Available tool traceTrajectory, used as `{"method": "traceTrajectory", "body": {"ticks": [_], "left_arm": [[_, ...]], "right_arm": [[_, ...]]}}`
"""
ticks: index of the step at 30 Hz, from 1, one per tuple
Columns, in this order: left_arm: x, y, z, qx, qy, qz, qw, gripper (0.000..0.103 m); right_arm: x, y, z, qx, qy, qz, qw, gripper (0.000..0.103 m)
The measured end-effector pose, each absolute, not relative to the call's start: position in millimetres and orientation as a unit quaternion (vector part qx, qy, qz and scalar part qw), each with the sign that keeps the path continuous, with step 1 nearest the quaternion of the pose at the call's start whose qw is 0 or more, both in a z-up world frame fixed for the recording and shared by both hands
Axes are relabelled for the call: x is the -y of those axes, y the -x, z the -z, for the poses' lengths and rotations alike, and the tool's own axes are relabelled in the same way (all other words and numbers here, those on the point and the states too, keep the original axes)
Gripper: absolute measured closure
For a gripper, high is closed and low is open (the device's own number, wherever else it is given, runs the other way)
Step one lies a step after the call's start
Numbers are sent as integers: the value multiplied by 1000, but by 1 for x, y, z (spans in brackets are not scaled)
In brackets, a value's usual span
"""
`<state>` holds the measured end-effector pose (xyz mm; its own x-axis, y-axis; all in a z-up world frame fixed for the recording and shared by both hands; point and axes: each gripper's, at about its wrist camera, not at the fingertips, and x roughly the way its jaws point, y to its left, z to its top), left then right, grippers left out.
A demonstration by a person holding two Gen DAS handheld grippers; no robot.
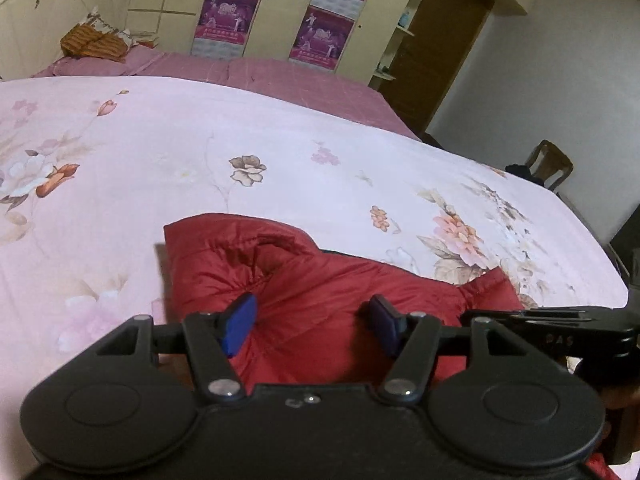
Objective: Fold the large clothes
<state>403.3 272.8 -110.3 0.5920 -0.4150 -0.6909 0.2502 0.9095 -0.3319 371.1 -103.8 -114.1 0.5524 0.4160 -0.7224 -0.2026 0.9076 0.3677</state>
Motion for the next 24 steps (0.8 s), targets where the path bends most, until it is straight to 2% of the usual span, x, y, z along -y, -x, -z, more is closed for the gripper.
{"method": "traceTrajectory", "body": {"ticks": [2,4,5,6,8,10,12,14,19,24], "left_arm": [[-279,-389,95,-398,111,189,891,43],[-280,-364,79,-376,119,204,896,42],[-278,-350,73,-369,117,214,897,42],[-272,-334,69,-367,107,221,897,42],[-258,-313,67,-362,84,226,901,42],[-244,-296,72,-361,46,218,905,42],[-239,-288,80,-365,24,207,908,42],[-241,-283,86,-364,15,196,910,39],[-249,-276,91,-376,12,161,913,39],[-256,-251,68,-372,2,146,917,43]], "right_arm": [[110,-368,104,-435,-122,-166,876,103],[115,-352,77,-397,-124,-173,893,102],[115,-341,65,-380,-127,-185,897,97],[112,-333,58,-369,-122,-199,899,72],[98,-314,48,-342,-96,-223,908,39],[83,-305,53,-357,-68,-253,897,39],[75,-302,68,-383,-37,-258,886,53],[85,-302,82,-396,-48,-251,882,53],[96,-298,93,-398,-57,-243,883,53],[103,-281,73,-387,-83,-229,889,53]]}}
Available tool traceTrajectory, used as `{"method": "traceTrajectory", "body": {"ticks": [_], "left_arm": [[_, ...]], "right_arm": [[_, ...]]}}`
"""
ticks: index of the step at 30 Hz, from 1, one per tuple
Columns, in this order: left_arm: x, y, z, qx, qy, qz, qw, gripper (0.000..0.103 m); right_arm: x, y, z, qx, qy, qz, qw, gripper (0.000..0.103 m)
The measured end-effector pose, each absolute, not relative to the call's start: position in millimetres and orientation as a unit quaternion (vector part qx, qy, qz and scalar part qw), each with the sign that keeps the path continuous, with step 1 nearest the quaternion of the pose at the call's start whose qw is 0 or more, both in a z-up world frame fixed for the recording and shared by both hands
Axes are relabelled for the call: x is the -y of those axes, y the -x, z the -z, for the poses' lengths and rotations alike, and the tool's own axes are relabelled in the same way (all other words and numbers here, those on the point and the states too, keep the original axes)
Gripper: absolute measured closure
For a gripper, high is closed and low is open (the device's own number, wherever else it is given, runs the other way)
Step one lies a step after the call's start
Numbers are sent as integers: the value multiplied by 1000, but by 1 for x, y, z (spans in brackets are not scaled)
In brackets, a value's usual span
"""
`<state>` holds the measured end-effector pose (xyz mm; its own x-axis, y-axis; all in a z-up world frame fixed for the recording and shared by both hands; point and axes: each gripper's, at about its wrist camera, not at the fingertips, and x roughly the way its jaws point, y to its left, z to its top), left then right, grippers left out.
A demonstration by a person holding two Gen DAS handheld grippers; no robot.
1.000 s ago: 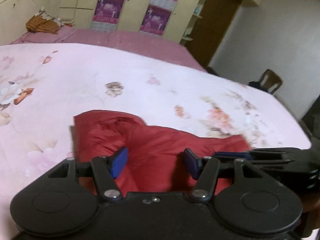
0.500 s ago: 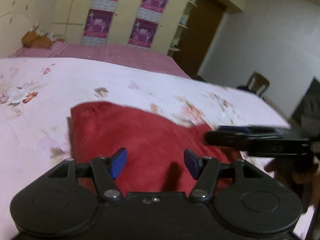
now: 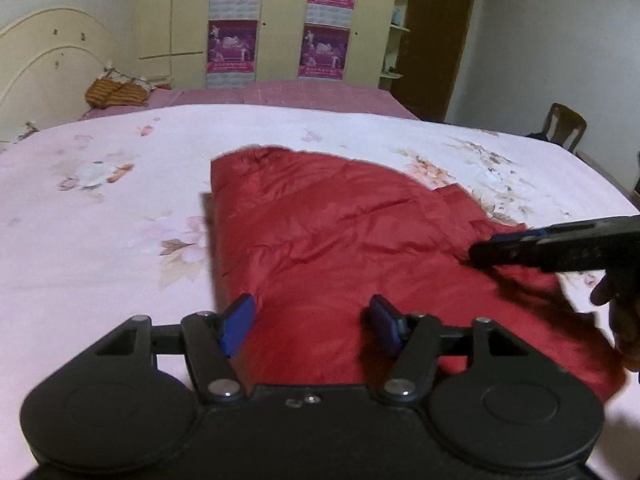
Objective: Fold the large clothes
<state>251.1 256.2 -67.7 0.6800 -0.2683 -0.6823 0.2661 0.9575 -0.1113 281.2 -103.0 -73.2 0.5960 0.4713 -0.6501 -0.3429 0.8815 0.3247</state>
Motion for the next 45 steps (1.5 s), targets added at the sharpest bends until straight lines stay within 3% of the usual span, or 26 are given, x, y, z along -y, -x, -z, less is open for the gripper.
{"method": "traceTrajectory", "body": {"ticks": [6,16,24,25,26,27,32,37,45], "left_arm": [[-251,-196,47,-326,23,187,926,43],[-234,-161,80,-340,-12,180,923,39],[-244,-151,82,-345,-13,153,926,39],[-248,-150,79,-345,-2,149,926,40],[-252,-149,74,-340,10,148,929,42],[-254,-149,71,-331,14,148,932,42],[-247,-172,69,-327,18,141,934,40],[-247,-178,78,-347,28,118,930,40],[-251,-161,76,-352,60,90,930,40]], "right_arm": [[115,-215,41,-352,-90,-277,890,53],[105,-153,68,-366,-28,-276,888,53],[118,-157,87,-398,-69,-253,879,54],[124,-155,82,-394,-79,-248,882,54],[129,-151,74,-380,-87,-242,888,70],[134,-153,66,-364,-95,-235,896,75],[142,-200,52,-320,-129,-179,921,81],[132,-248,89,-401,-106,-151,897,83],[153,-206,70,-376,-127,-155,905,83]]}}
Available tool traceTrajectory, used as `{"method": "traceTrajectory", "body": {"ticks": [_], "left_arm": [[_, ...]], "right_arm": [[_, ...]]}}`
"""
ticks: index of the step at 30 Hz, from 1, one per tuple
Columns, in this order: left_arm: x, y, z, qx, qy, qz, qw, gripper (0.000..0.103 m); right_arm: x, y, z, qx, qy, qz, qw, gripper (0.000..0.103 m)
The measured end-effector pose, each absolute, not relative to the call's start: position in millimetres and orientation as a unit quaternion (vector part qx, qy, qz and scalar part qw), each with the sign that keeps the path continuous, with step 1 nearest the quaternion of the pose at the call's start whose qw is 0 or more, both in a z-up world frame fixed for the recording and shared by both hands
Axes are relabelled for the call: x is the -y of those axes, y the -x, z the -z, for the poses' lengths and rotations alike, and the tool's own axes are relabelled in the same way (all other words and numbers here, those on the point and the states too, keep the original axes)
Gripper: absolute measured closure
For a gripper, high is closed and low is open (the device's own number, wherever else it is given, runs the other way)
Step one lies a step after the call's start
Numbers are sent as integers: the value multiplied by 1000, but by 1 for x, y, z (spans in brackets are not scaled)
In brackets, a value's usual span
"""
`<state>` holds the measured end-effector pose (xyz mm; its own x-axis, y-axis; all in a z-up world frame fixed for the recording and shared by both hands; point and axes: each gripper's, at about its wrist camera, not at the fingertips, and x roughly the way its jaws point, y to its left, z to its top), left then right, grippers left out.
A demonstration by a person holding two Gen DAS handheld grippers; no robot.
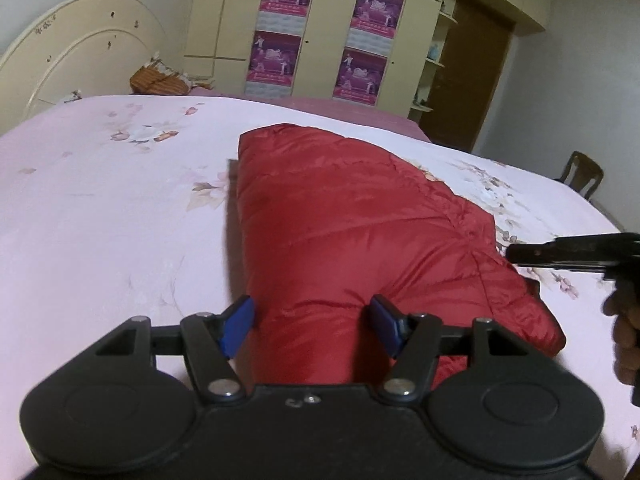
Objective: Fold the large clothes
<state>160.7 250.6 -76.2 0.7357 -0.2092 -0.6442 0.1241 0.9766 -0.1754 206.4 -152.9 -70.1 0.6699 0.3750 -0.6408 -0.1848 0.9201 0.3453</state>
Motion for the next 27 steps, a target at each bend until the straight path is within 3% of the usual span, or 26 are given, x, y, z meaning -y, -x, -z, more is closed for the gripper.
{"method": "traceTrajectory", "body": {"ticks": [20,27], "left_arm": [[-248,-142,62,-341,65,58,936,42],[-255,-181,61,-341,72,61,935,42]], "right_arm": [[124,-164,55,-371,-100,-209,899,83],[126,-185,49,-352,-107,-203,908,83]]}}
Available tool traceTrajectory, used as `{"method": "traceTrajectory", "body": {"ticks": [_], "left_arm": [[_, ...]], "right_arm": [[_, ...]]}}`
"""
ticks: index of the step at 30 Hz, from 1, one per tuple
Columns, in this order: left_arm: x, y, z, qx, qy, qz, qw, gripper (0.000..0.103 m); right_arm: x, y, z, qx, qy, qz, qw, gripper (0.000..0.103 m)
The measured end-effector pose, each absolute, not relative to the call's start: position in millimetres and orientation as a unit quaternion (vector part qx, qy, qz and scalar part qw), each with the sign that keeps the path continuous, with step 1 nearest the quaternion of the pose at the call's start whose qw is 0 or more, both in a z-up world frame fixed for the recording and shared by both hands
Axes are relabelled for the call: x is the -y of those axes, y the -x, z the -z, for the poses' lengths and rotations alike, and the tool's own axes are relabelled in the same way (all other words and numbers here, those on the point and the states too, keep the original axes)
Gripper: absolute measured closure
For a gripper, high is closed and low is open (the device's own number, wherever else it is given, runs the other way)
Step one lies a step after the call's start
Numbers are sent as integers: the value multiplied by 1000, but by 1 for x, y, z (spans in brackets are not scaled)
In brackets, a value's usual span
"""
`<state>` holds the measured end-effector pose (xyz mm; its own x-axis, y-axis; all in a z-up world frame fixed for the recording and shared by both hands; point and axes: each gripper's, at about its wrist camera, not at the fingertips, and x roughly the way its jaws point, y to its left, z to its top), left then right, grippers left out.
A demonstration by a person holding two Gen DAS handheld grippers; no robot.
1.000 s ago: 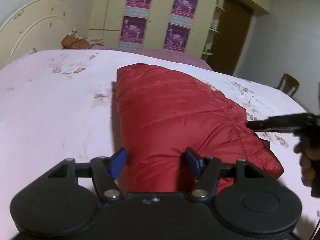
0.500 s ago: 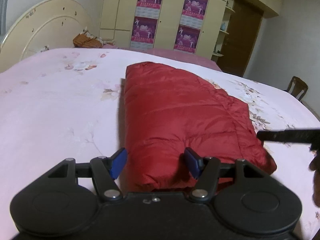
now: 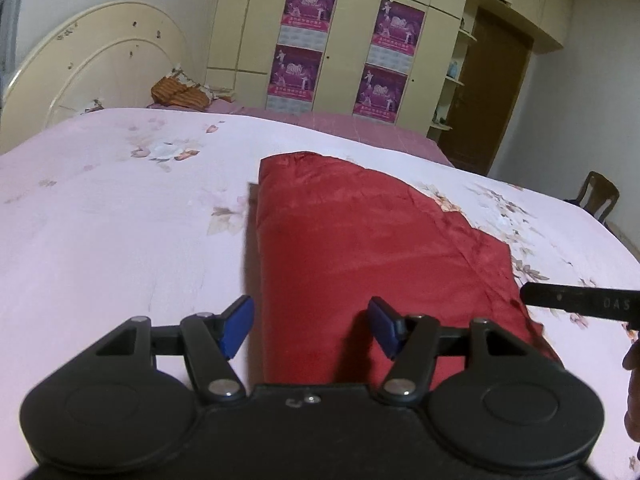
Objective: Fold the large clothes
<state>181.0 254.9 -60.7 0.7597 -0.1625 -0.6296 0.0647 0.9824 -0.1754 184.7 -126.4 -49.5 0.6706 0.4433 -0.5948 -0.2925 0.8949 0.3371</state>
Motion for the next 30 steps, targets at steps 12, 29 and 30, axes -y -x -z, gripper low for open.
{"method": "traceTrajectory", "body": {"ticks": [12,29,30], "left_arm": [[-266,-190,64,-378,79,49,921,41],[-225,-35,-6,-350,50,3,936,0],[-223,-25,-9,-349,43,2,936,0]], "right_arm": [[145,-201,67,-379,-109,-168,903,83],[138,-39,-5,-338,-44,-135,931,0],[139,-31,-7,-335,-47,-137,931,0]]}}
